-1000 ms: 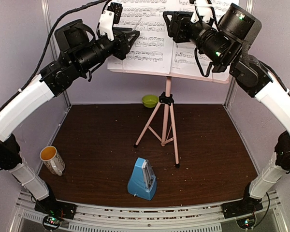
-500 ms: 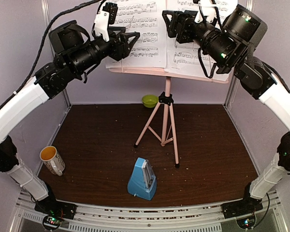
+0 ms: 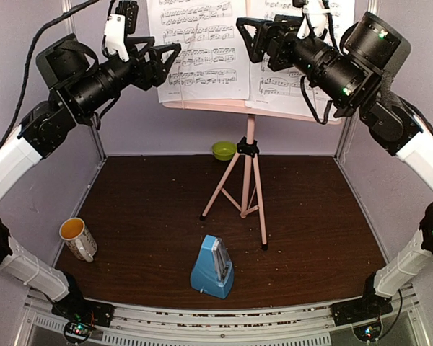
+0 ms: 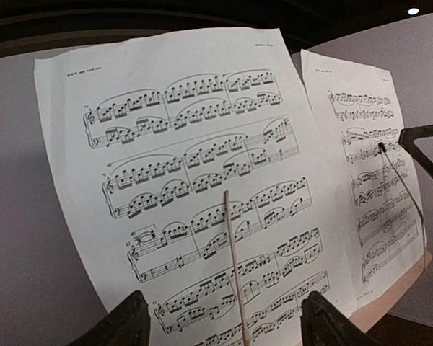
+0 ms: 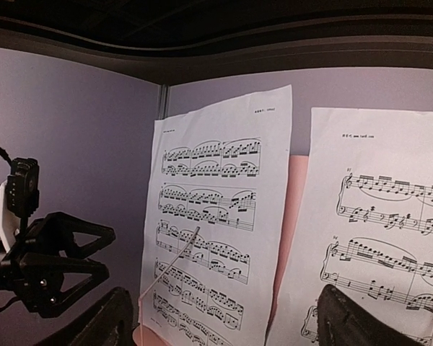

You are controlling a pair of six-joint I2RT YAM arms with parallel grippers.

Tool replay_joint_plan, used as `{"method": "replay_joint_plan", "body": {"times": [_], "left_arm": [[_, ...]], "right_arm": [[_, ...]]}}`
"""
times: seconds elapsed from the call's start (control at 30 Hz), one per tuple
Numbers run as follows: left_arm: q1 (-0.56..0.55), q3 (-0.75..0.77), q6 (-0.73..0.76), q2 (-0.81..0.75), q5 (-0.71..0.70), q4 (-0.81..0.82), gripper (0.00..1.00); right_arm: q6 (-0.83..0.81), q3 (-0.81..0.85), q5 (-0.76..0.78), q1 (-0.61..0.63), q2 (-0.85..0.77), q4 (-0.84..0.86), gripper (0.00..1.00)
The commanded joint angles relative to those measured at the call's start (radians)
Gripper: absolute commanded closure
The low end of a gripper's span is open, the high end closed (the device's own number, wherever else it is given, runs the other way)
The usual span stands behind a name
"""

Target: Set up the instrument practice props

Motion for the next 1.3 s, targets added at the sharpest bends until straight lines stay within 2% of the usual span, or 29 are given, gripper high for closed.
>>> {"method": "replay_joint_plan", "body": {"times": [0.0, 0.33, 0.7, 0.93, 1.1, 1.27], "left_arm": [[0.036, -0.027, -0.074, -0.062, -0.045, -0.049, 0.25], [0.168, -0.179, -0.345, -0.221, -0.042, -0.268, 0.21], [0.195, -0.439, -0.540, -0.375, -0.066, -0.441, 0.21], [0.195, -0.616, -0.636, -0.439, -0.003, -0.527, 0.18], [0.193, -0.750, -0.697, -0.422, 0.097, -0.538, 0.16], [0.194, -0.870, -0.712, -0.430, 0.179, -0.432, 0.18]], "right_arm": [[0.038, -0.058, -0.059, 0.008, -0.082, -0.005, 0.10], [0.134, -0.336, -0.183, 0.008, -0.288, -0.073, 0.07], [0.247, -0.690, -0.259, 0.045, -0.542, -0.155, 0.07], [0.284, -0.874, -0.276, 0.098, -0.645, -0.211, 0.07], [0.319, -1.004, -0.271, 0.123, -0.680, -0.216, 0.07], [0.403, -1.140, -0.233, 0.124, -0.689, -0.173, 0.06]]}}
